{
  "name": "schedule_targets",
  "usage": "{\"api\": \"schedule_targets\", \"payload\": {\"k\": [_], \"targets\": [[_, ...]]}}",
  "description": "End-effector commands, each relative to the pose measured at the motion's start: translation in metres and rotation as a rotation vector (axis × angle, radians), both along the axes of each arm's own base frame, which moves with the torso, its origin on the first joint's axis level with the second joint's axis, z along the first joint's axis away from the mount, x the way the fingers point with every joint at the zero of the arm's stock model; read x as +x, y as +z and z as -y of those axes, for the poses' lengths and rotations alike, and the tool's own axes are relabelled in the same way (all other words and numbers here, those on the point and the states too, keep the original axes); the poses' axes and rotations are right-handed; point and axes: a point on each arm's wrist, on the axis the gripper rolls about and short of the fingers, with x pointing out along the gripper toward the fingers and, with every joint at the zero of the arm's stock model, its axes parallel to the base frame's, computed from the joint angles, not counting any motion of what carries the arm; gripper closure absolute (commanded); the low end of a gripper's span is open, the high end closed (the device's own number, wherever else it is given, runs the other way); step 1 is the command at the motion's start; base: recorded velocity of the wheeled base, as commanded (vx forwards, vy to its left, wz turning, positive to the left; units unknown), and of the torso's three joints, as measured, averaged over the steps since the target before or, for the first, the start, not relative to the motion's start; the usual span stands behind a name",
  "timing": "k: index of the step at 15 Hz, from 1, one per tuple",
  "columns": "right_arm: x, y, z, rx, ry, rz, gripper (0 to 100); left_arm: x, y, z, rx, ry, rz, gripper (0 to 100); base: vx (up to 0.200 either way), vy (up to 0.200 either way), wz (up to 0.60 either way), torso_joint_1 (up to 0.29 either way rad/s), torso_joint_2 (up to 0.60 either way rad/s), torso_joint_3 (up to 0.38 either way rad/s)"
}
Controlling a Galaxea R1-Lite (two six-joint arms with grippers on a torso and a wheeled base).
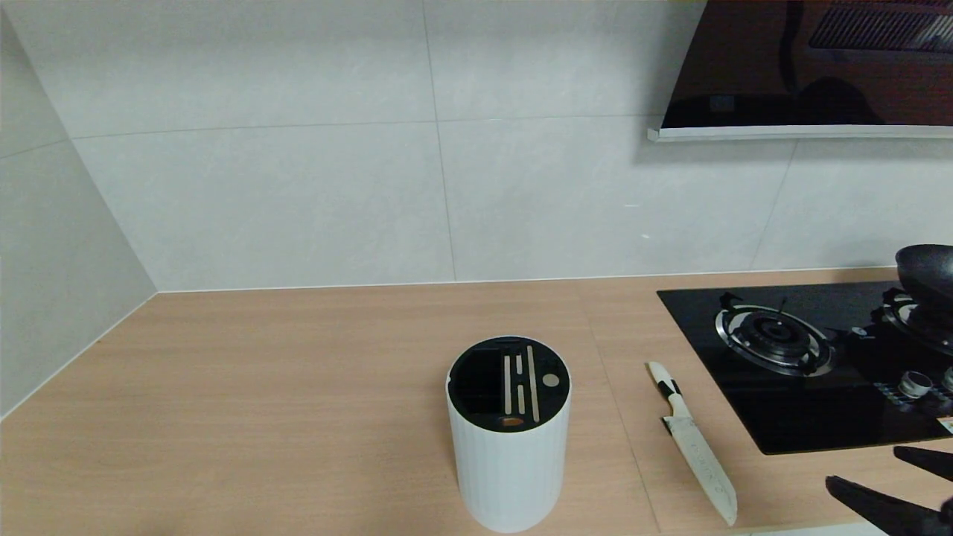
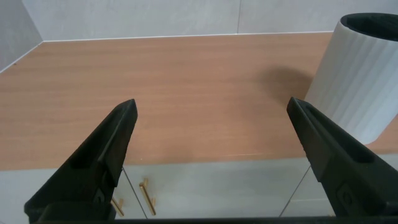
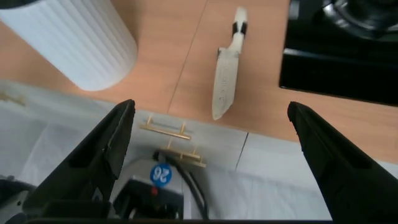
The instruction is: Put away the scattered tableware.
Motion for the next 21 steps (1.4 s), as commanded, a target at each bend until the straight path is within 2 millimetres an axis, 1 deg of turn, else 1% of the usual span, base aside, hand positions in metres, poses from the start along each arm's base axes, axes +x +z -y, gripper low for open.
{"api": "schedule_targets", "payload": {"k": [1,2,4,5,9,10,11,13,16,17,18,21], "targets": [[0.062,-0.011,-0.021,-0.042,0.029,-0.109,0,0.000,0.000,0.000,0.000,0.000,0.000,0,0.000,0.000,0.00,0.000,0.00,0.000],[0.071,-0.013,-0.024,-0.050,0.026,-0.117,0,0.000,0.000,0.000,0.000,0.000,0.000,0,0.000,0.000,0.00,0.000,0.00,0.000],[0.104,-0.019,-0.033,-0.087,-0.005,-0.114,0,0.000,0.000,0.000,0.000,0.000,0.000,0,0.000,0.000,0.00,0.000,0.00,0.000],[0.112,-0.025,-0.035,-0.101,-0.018,-0.118,0,0.000,0.000,0.000,0.000,0.000,0.000,0,0.000,0.000,0.00,0.000,0.00,0.000],[0.125,-0.055,-0.048,-0.146,0.009,-0.213,0,0.000,0.000,0.000,0.000,0.000,0.000,0,0.000,0.000,0.00,0.000,0.00,0.000],[0.127,-0.059,-0.050,-0.152,0.010,-0.222,0,0.000,0.000,0.000,0.000,0.000,0.000,0,0.000,0.000,0.00,0.000,0.00,0.000],[0.133,-0.073,-0.054,-0.174,0.007,-0.255,0,0.000,0.000,0.000,0.000,0.001,0.000,0,0.000,0.000,0.00,0.000,0.00,0.000],[0.141,-0.092,-0.057,-0.207,-0.015,-0.290,0,0.000,0.000,0.000,0.000,0.001,0.000,0,0.000,0.000,0.00,0.000,0.00,0.000],[0.155,-0.120,-0.061,-0.224,-0.040,-0.294,0,0.000,0.000,0.000,0.000,0.001,0.000,0,0.000,0.000,0.00,0.000,0.00,0.000],[0.157,-0.126,-0.062,-0.226,-0.046,-0.291,0,0.000,0.000,0.000,0.000,0.000,0.000,0,0.000,0.000,0.00,0.000,0.00,0.000],[0.163,-0.138,-0.064,-0.231,-0.064,-0.274,0,0.000,0.000,0.000,0.000,0.001,0.000,0,0.000,0.000,0.00,0.000,0.00,0.000],[0.174,-0.159,-0.067,-0.190,-0.108,-0.250,0,0.000,0.000,0.000,0.000,0.000,0.000,0,0.000,0.000,0.00,0.000,0.00,0.000]]}}
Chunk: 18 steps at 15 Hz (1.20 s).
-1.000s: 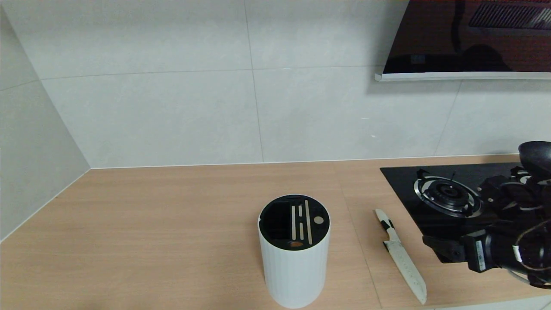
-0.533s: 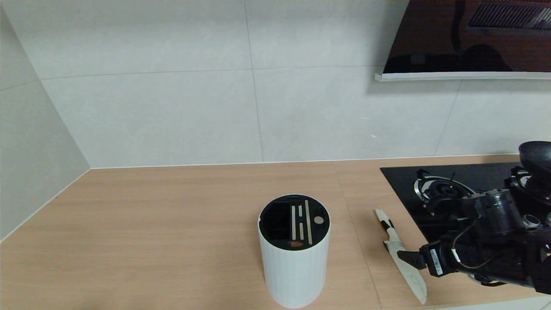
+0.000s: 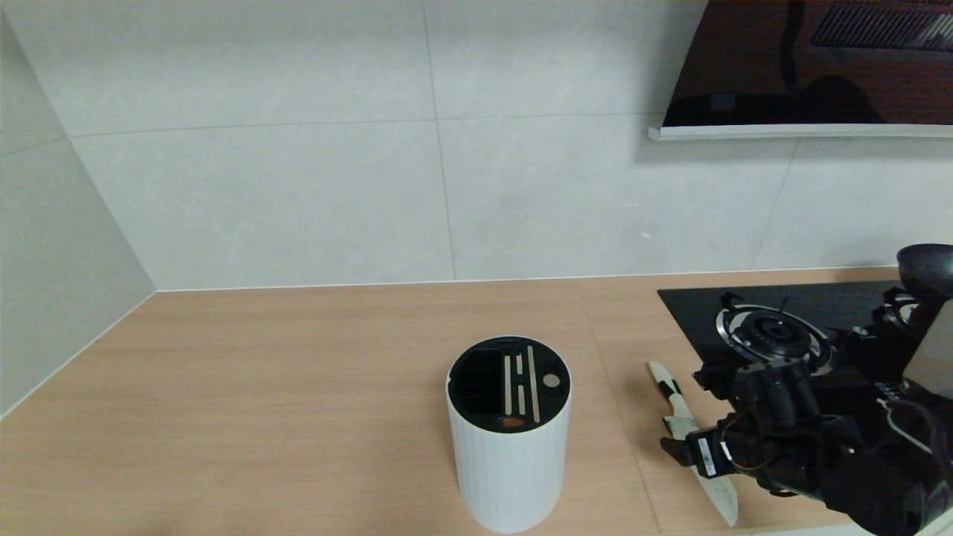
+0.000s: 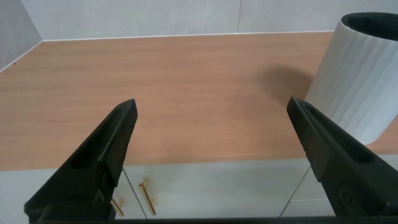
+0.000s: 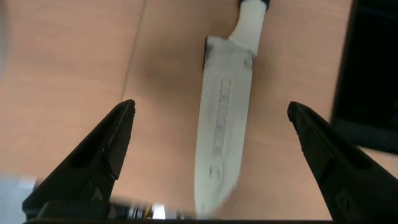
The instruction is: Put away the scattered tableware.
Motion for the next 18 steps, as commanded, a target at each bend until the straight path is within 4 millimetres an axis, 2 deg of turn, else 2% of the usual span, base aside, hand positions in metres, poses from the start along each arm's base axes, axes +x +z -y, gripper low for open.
{"api": "schedule_targets", "payload": {"k": [1,5,9,18], "targets": [[0.005,-0.028,-0.003,0.010,-0.023,-0.038,0,0.000,0.000,0.000,0.000,0.000,0.000,0,0.000,0.000,0.00,0.000,0.00,0.000],[0.013,-0.038,-0.005,0.026,-0.036,-0.009,0,0.000,0.000,0.000,0.000,-0.001,0.000,0,0.000,0.000,0.00,0.000,0.00,0.000],[0.024,-0.037,-0.006,0.024,-0.067,0.046,0,0.000,0.000,0.000,0.000,0.000,0.000,0,0.000,0.000,0.00,0.000,0.00,0.000],[0.032,-0.044,-0.003,0.009,-0.105,0.053,0,0.000,0.000,0.000,0.000,0.000,0.000,0,0.000,0.000,0.00,0.000,0.00,0.000]]}}
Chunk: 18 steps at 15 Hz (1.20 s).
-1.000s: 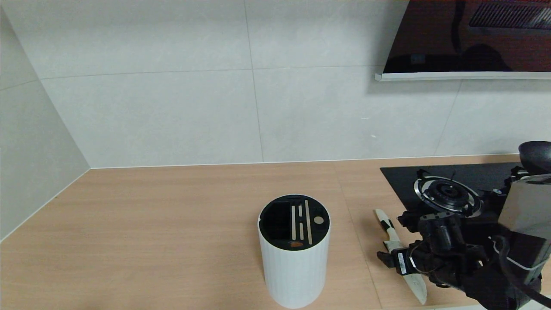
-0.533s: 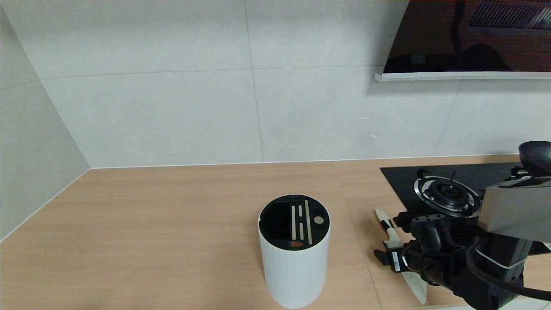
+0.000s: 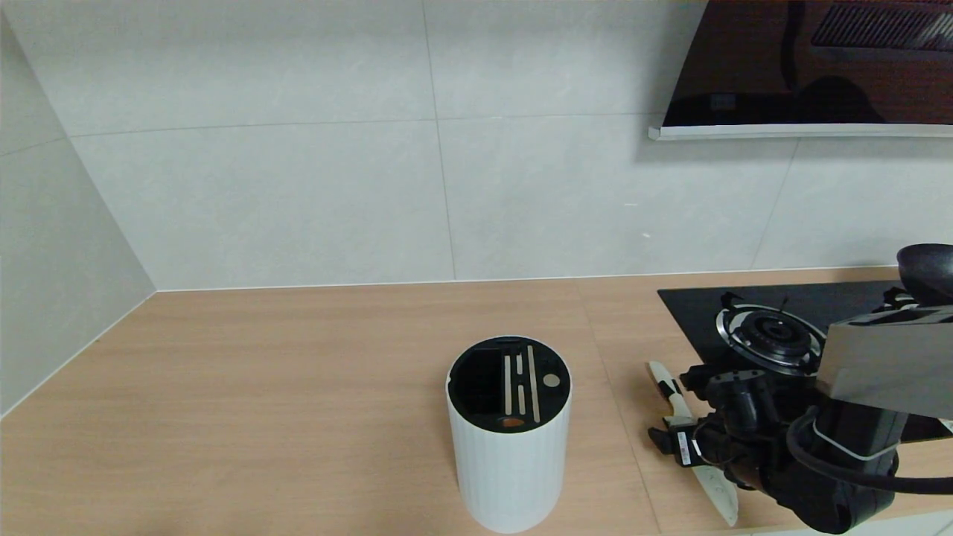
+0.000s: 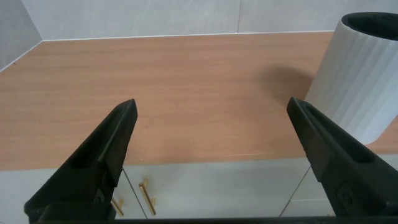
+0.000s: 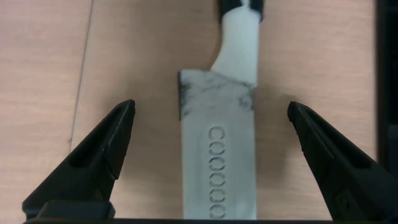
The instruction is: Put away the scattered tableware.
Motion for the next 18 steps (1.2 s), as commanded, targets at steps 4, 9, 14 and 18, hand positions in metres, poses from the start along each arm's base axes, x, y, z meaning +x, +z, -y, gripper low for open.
{"api": "schedule_targets", "payload": {"k": [4,9,14,18], "targets": [[0.002,-0.002,0.000,0.003,0.000,0.013,0,0.000,0.000,0.000,0.000,0.001,0.000,0,0.000,0.000,0.00,0.000,0.00,0.000],[0.003,-0.004,-0.001,-0.001,-0.006,0.010,100,0.000,0.000,0.000,0.000,0.001,0.000,0,0.000,0.000,0.00,0.000,0.00,0.000],[0.003,-0.003,-0.001,-0.003,-0.011,0.018,100,0.000,0.000,0.000,0.000,-0.001,0.000,0,0.000,0.000,0.00,0.000,0.00,0.000],[0.000,0.033,0.000,0.027,-0.018,0.131,100,0.000,0.000,0.000,0.000,0.001,0.000,0,0.000,0.000,0.00,0.000,0.00,0.000]]}}
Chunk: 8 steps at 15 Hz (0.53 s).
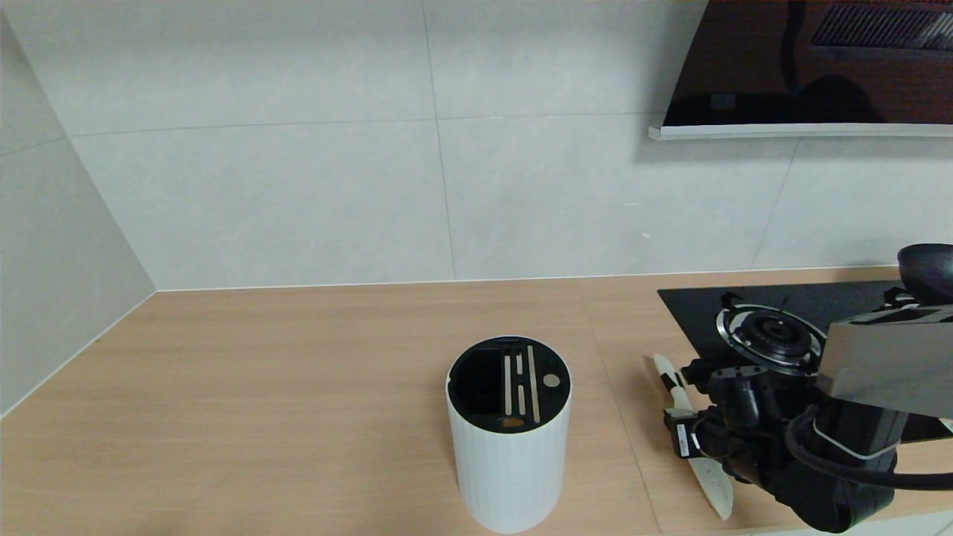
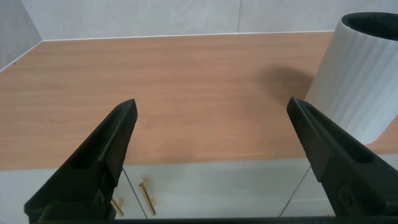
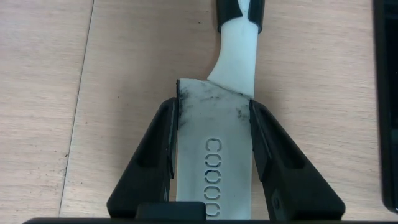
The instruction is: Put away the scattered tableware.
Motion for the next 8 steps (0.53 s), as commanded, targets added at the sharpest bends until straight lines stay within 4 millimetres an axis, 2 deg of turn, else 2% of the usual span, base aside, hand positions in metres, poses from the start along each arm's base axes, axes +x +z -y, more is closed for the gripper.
{"api": "schedule_targets", "payload": {"k": [1,4,6,8], "targets": [[-0.009,0.044,0.002,0.035,0.002,0.112,100,0.000,0.000,0.000,0.000,-0.001,0.000,0,0.000,0.000,0.00,0.000,0.00,0.000],[-0.035,0.100,-0.005,0.078,0.052,0.224,100,0.000,0.000,0.000,0.003,0.000,0.000,0,0.000,0.000,0.00,0.000,0.00,0.000],[-0.057,0.129,-0.010,0.116,0.089,0.260,100,0.000,0.000,0.000,0.005,0.000,0.000,0,0.000,0.000,0.00,0.000,0.00,0.000],[-0.070,0.144,-0.011,0.137,0.118,0.282,100,0.000,0.000,0.000,0.005,-0.001,0.000,0,0.000,0.000,0.00,0.000,0.00,0.000]]}}
